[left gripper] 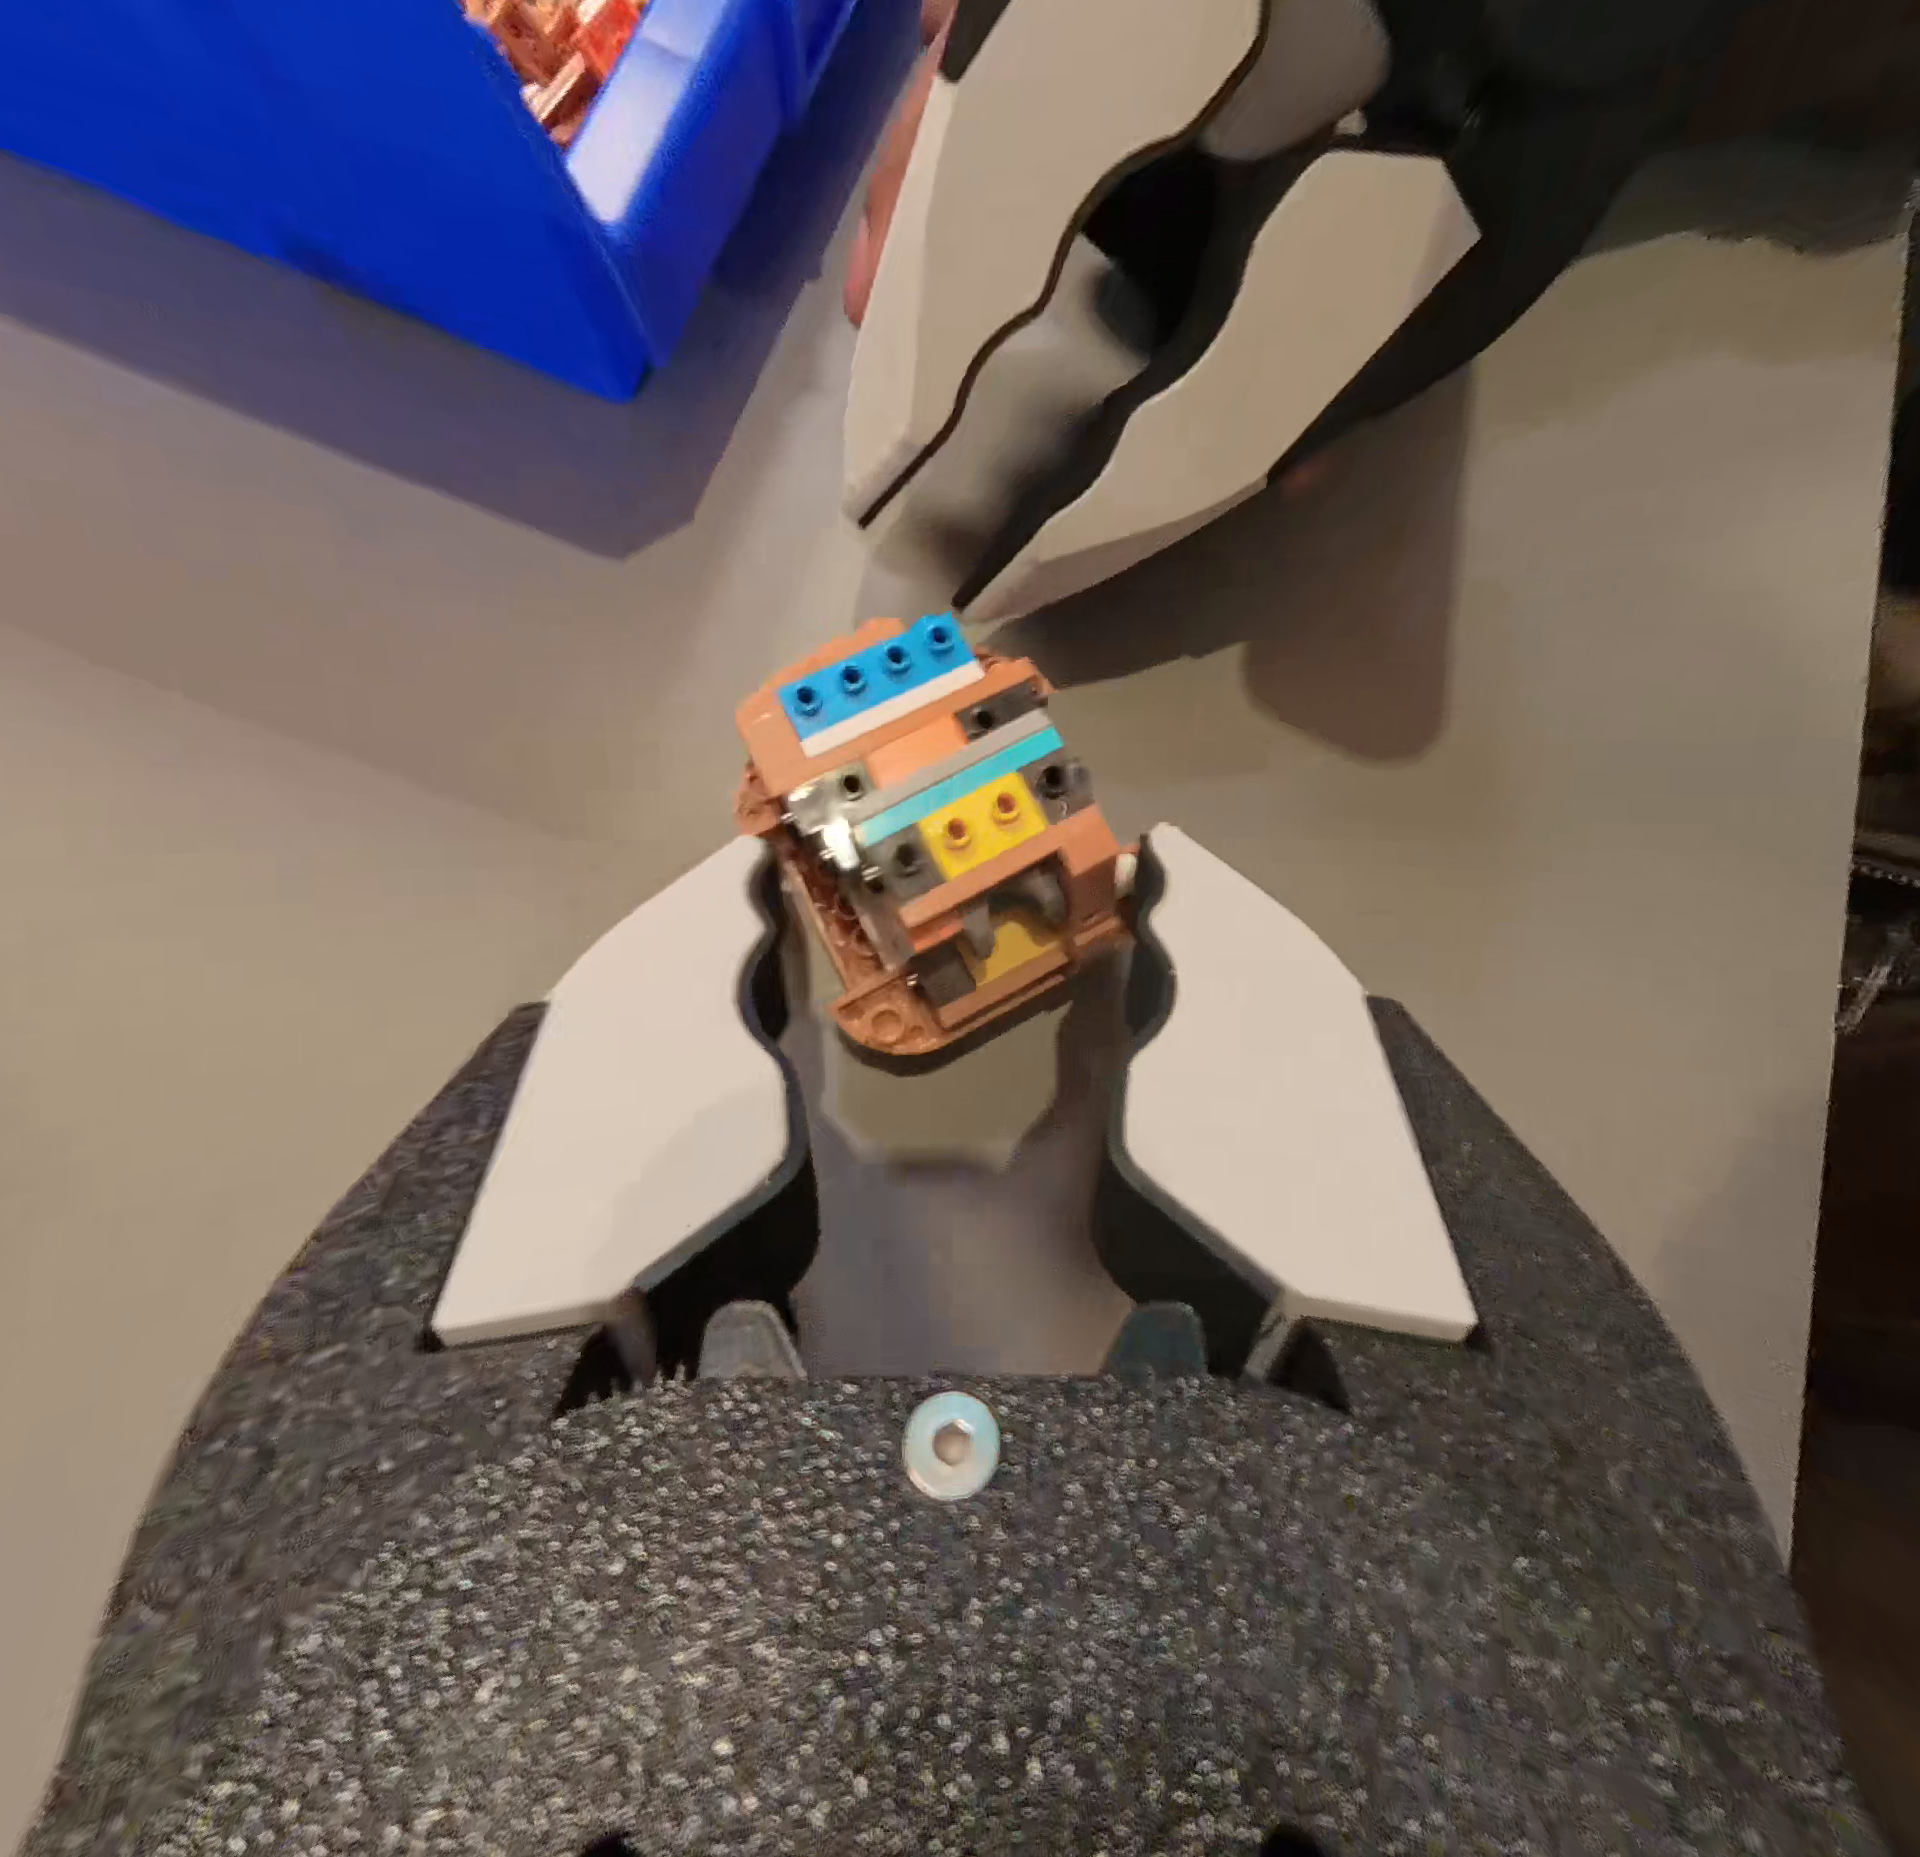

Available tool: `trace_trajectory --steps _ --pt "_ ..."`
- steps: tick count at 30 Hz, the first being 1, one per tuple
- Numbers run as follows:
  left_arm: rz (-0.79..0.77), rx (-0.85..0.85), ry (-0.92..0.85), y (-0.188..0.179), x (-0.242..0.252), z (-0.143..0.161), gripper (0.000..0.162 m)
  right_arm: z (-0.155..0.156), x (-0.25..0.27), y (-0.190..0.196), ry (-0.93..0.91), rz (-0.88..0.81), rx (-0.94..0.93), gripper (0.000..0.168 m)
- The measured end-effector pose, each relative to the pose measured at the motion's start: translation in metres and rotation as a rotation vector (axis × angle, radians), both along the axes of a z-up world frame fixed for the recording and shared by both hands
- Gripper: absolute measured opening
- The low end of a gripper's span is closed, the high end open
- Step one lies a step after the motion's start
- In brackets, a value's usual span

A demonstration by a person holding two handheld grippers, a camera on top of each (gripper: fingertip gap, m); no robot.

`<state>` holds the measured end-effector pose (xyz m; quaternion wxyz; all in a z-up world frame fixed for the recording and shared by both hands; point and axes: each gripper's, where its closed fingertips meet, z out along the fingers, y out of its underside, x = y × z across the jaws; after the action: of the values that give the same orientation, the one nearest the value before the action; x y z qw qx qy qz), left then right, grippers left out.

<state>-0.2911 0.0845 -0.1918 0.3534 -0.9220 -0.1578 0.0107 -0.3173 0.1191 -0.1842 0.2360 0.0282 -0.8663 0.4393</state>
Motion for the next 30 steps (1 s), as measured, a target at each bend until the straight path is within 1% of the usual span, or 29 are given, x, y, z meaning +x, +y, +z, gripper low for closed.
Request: trace_trajectory --steps 1,5,10,12,17,18,19,20,27,29,30 --pt "-0.013 0.013 0.011 0.001 -0.001 0.0 0.061 0.001 0.001 0.0 -0.006 0.009 -0.008 0.021" --pt "-0.097 0.093 0.047 0.002 -0.004 0.001 0.06 0.005 0.006 -0.002 -0.046 0.054 -0.05 0.029" --pt "-0.201 0.18 0.114 0.006 -0.004 0.004 0.059 0.02 0.013 -0.008 -0.081 0.092 -0.161 0.037" --pt "-0.223 0.19 0.109 0.008 0.0 0.004 0.058 0.018 0.015 -0.008 -0.086 0.096 -0.143 0.039" --pt "-0.233 0.214 0.163 0.012 0.0 0.005 0.057 0.012 0.024 -0.008 -0.127 0.12 -0.111 0.026" --pt "-0.219 0.217 0.192 0.013 -0.004 0.005 0.052 0.01 0.026 -0.008 -0.133 0.13 -0.095 0.03" --pt "-0.193 0.197 0.229 0.012 -0.01 0.001 0.044 0.008 0.027 -0.008 -0.126 0.132 -0.078 0.033" --pt "-0.182 0.17 0.245 0.012 -0.014 -0.001 0.044 0.007 0.027 -0.008 -0.109 0.131 -0.071 0.033" --pt "-0.155 0.163 0.287 0.012 -0.019 -0.001 0.042 0.011 0.022 -0.003 -0.098 0.105 -0.096 0.034" --pt "-0.153 0.163 0.299 0.012 -0.019 0.0 0.042 0.011 0.021 -0.002 -0.109 0.098 -0.101 0.041" --pt "-0.159 0.165 0.3 0.012 -0.017 0.0 0.041 0.01 0.023 -0.001 -0.127 0.106 -0.094 0.047"
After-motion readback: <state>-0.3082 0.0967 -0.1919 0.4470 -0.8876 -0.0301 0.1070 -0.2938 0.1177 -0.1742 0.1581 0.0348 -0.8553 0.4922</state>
